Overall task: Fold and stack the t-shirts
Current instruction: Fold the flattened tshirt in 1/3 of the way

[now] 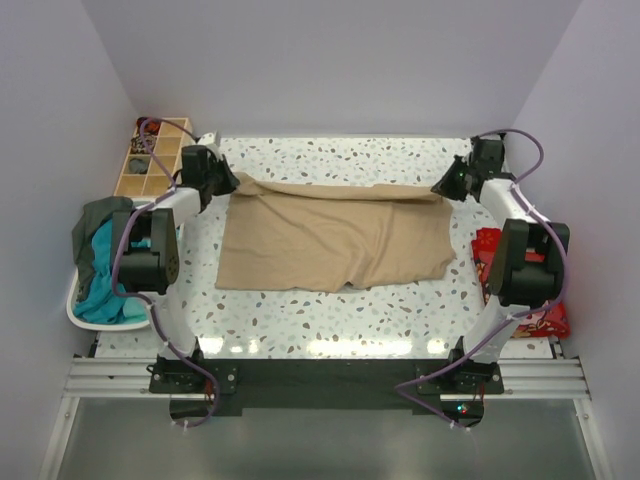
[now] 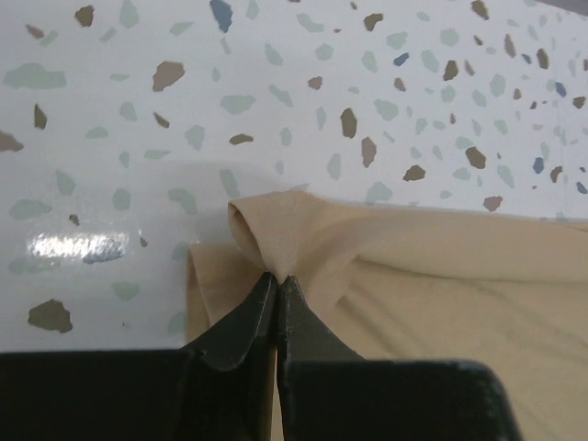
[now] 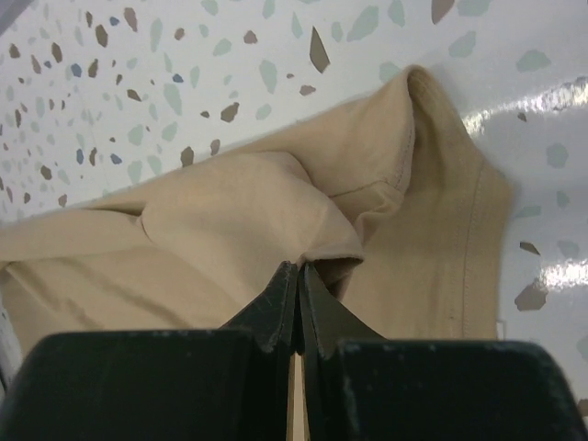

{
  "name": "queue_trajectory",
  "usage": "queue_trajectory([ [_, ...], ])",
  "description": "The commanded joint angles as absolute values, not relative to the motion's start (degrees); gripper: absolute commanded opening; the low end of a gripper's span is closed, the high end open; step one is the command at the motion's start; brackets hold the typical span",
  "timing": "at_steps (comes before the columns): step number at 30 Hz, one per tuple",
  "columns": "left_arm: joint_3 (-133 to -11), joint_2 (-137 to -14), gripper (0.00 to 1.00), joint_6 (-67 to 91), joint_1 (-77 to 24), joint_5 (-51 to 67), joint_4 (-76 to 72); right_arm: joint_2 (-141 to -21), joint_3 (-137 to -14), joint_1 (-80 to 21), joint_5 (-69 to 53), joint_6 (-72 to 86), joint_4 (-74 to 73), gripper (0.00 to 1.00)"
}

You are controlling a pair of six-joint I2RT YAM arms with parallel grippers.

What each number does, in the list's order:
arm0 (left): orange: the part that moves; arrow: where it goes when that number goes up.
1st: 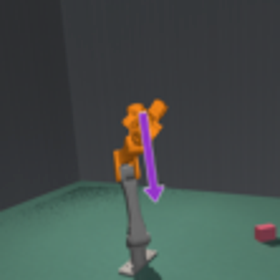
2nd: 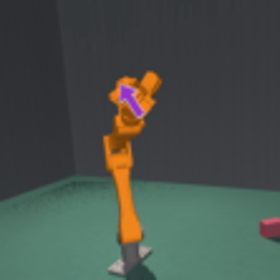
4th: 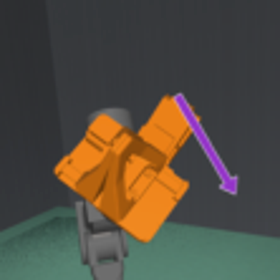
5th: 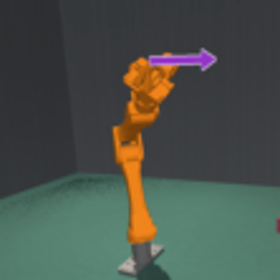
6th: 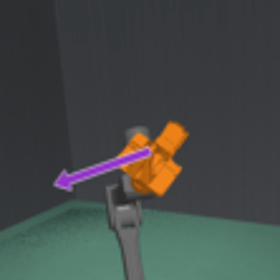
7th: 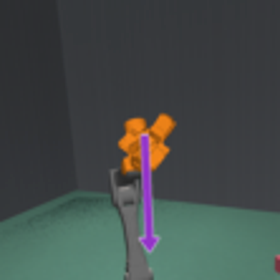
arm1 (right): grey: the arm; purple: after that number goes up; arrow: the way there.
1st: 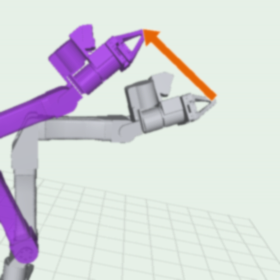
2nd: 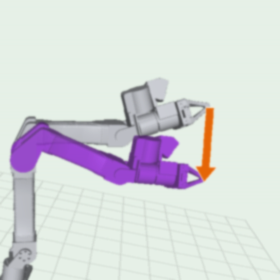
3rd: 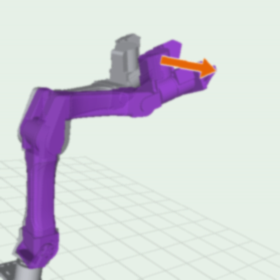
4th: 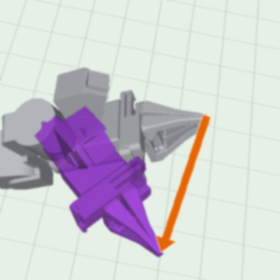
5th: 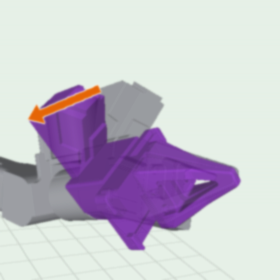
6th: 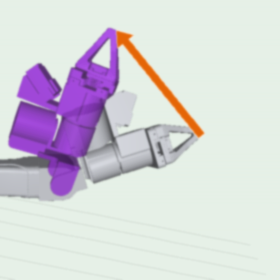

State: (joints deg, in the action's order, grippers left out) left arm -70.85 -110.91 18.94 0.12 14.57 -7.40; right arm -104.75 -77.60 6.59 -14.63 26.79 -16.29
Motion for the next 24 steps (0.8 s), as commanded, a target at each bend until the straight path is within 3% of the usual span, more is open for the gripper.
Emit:
queue_trajectory([
  [1, -69.35, -107.93, 0.03, 19.34, 0.44, 6.6, -2.64, -101.86, -75.59, 4.93, -9.07, 26.28, -20.82, 0.0],
  [6, -67.07, -105.74, 0.02, 19.78, 0.44, 0.1, -1.67, -100.2, -72.34, 3.6, -3.08, 26.63, -21.71, 0.0],
  [8, -67.67, -106.08, 0.06, 18.73, 0.44, -1.56, -0.1, -99.67, -70.67, 3.6, -1.85, 26.63, -21.71, 0.0],
  [10, -69.95, -108.36, 0.17, 18.81, 0.53, -3.42, 5.6, -99.32, -70.14, 3.69, -0.88, 26.81, -21.97, 0.06],
  [11, -71.53, -108.89, 0.24, 18.9, 0.53, -3.69, 8.32, -99.14, -69.88, 3.6, -0.44, 27.07, -21.97, 0.01],
  [13, -73.73, -110.74, 0.35, 18.9, -1.31, -6.75, 11.5, -98.35, -69.35, 3.6, -0.18, 27.68, -21.97, 0.03],
  [14, -74.78, -110.92, 0.39, 19.42, -1.75, -8.59, 13.6, -97.91, -68.56, 3.6, 1.13, 27.77, -21.89, 0.08],
  [15, -74.79, -110.48, 0.48, 19.16, -2.19, -10.27, 13.71, -96.61, -68.38, 3.6, 3.14, 27.86, -21.71, 0.19],
  [16, -74.88, -110.13, 0.59, 19.16, -2.2, -10.72, 14.49, -96.07, -68.29, 3.6, 4.12, 28.12, -21.88, 0.25],
  [17, -75.49, -110.04, 0.64, 19.16, -2.2, -10.98, 15.02, -95.37, -68.12, 3.6, 4.39, 28.3, -21.45, 0.27],
  [21, -77.08, -108.37, 0.66, 19.34, -2.2, -11.69, 15.3, -92.82, -67.42, 3.6, 1.77, 29.18, -17.59, 0.44],
  [24, -78.39, -108.28, 0.66, 19.34, -2.2, -6.97, 13.19, -94.74, -68.63, 3.6, -2.27, 28.83, -13.28, 0.46],
])
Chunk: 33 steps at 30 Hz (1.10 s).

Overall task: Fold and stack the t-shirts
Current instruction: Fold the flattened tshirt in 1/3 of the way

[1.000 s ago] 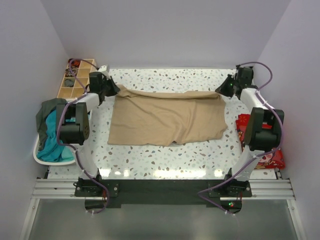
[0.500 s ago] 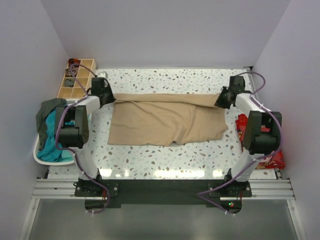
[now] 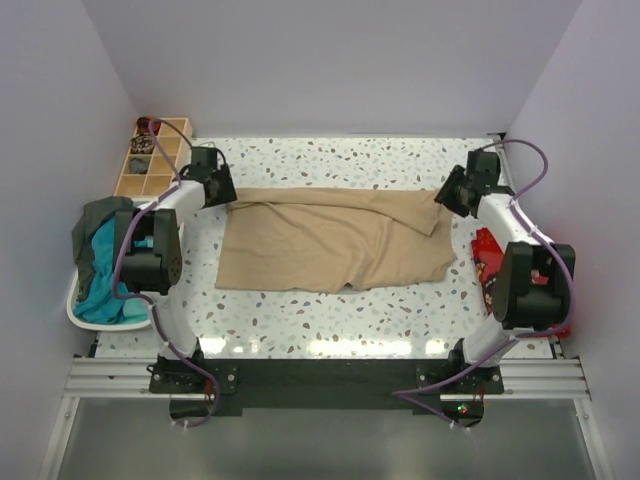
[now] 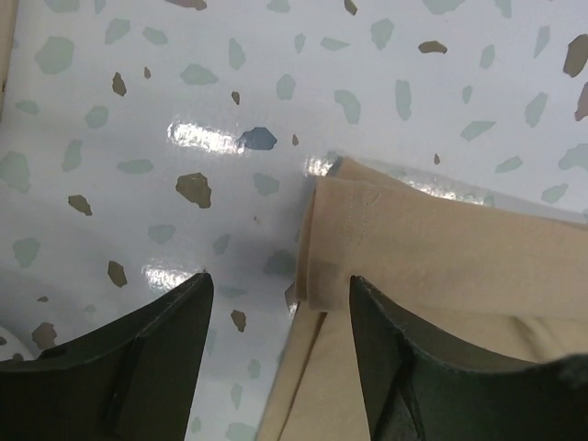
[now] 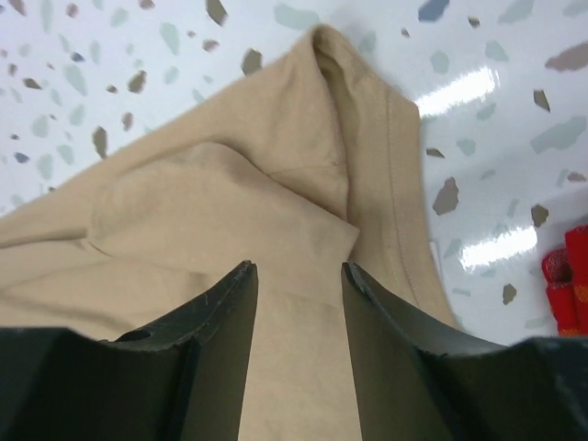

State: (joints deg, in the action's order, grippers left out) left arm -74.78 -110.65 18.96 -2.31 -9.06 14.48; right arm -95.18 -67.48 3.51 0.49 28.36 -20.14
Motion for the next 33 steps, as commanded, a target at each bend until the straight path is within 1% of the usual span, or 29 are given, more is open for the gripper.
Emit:
queue_trajectory([
  [1, -79.27, -108.46, 0.66, 19.68, -2.2, -5.46, 12.14, -96.23, -69.77, 3.6, -2.98, 28.48, -13.1, 0.46],
  [6, -81.65, -110.21, 0.7, 20.74, -3.07, 4.2, 9.58, -107.92, -78.92, 3.6, -8.95, 28.04, -15.38, 0.43],
  [8, -81.91, -110.48, 0.71, 20.57, -3.78, 5.97, 8.7, -110.99, -81.11, 3.6, -11.06, 27.69, -15.12, 0.43],
  [15, -81.3, -111.88, 0.71, 20.65, -5.36, 8.44, 7.21, -116.36, -84.81, 3.6, -17.22, 27.42, -13.27, 0.42],
  [17, -81.39, -112.15, 0.71, 20.74, -5.45, 8.7, 7.03, -116.63, -85.17, 3.52, -17.93, 27.33, -13.36, 0.41],
  [22, -82.09, -112.76, 0.71, 20.83, -5.8, 9.76, 7.21, -114.97, -83.07, 2.82, -19.77, 26.72, -14.59, 0.35],
  [28, -81.83, -113.38, 0.71, 20.74, -6.15, 10.81, 7.91, -113.73, -80.43, 0.44, -21.79, 24.7, -19.16, 0.34],
  [33, -80.6, -113.29, 0.71, 20.74, -6.15, 11.43, 7.74, -109.78, -77.0, -1.58, -23.64, 23.38, -20.74, 0.33],
])
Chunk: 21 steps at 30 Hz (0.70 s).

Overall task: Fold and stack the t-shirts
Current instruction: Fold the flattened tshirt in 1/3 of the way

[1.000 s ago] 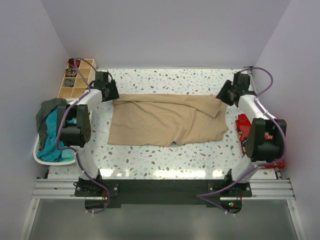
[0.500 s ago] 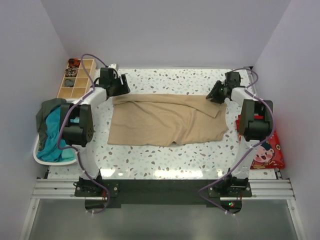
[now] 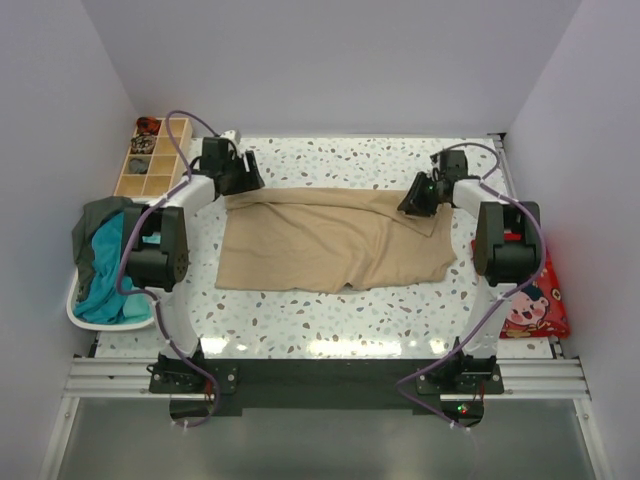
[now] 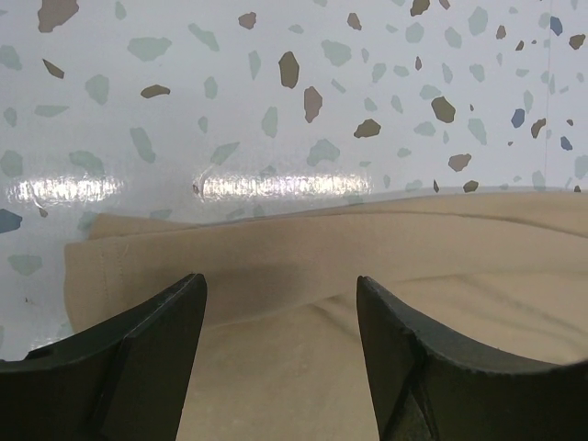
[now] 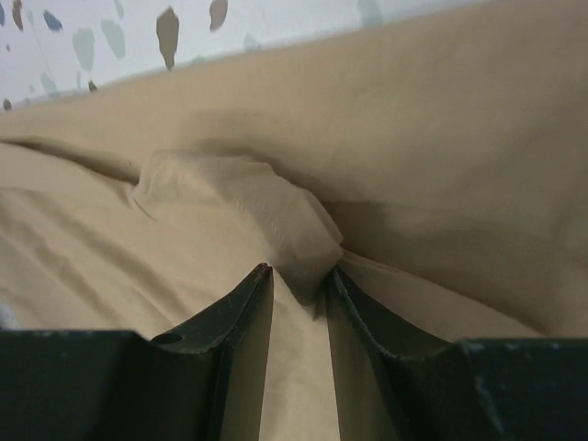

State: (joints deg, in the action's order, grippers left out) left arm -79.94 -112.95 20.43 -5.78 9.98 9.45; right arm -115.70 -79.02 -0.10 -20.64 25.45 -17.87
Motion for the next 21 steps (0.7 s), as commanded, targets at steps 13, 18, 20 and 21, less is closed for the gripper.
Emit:
queue_trajectory([
  [13, -78.66, -112.85, 0.71, 21.01, -6.42, 12.39, 6.42, -87.81, -59.33, -3.16, -19.26, 21.0, -26.63, 0.32],
  [18, -79.1, -113.2, 0.71, 21.71, -6.42, 13.45, 5.63, -87.35, -60.02, -3.08, -11.69, 23.9, -14.81, 0.39],
  [20, -79.28, -113.38, 0.71, 21.62, -6.59, 13.88, 5.63, -92.35, -62.74, -3.16, -10.37, 24.35, -12.66, 0.47],
  [21, -79.36, -113.38, 0.71, 21.53, -6.59, 13.89, 5.71, -94.64, -65.89, -3.08, -10.02, 23.82, -11.53, 0.49],
])
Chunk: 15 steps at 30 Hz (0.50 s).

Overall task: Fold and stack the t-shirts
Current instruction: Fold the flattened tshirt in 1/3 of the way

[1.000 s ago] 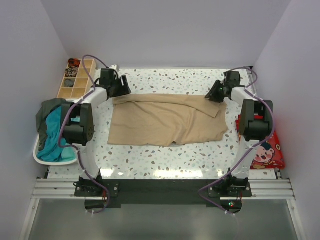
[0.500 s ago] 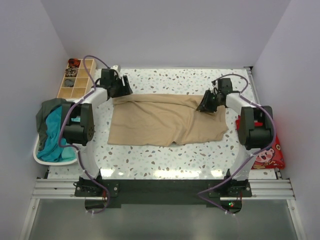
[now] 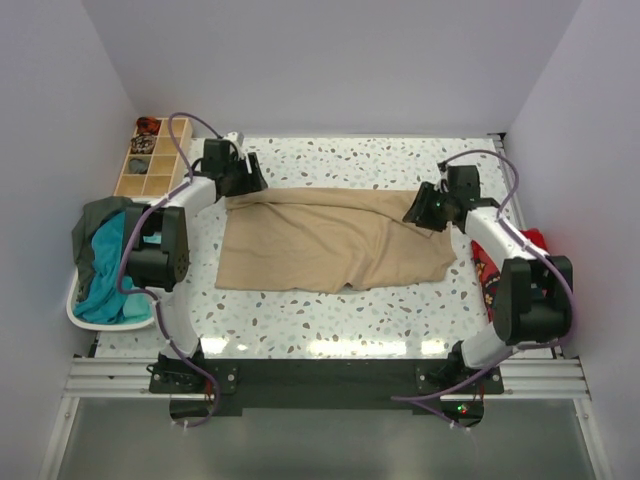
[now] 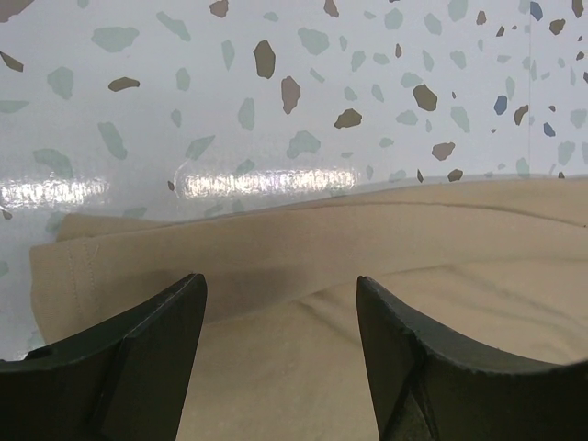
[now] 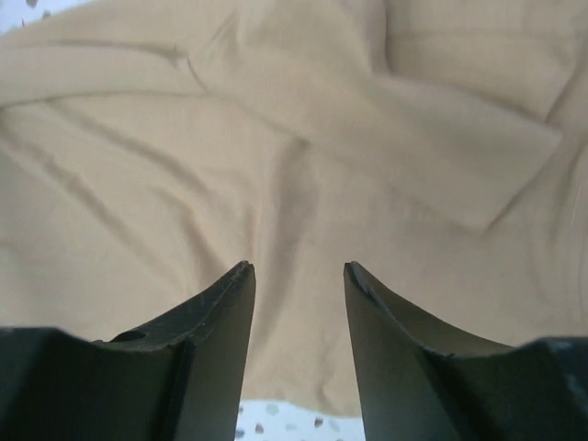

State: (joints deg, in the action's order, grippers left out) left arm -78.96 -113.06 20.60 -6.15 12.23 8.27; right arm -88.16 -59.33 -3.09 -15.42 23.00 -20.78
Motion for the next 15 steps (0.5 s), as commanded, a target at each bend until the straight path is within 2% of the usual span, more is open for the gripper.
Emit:
queue_trajectory([
  [1, -79.37, -113.29, 0.71, 21.53, -6.68, 13.89, 5.71, -98.57, -67.57, -3.08, -9.76, 23.73, -11.17, 0.51],
  [6, -79.19, -113.64, 0.71, 21.36, -6.77, 14.06, 5.28, -109.06, -77.67, -3.08, -10.2, 22.41, -11.43, 0.55],
  [15, -79.54, -114.35, 0.72, 20.65, -6.86, 13.62, 5.45, -114.34, -84.89, -3.08, -8.7, 18.73, -13.7, 0.58],
])
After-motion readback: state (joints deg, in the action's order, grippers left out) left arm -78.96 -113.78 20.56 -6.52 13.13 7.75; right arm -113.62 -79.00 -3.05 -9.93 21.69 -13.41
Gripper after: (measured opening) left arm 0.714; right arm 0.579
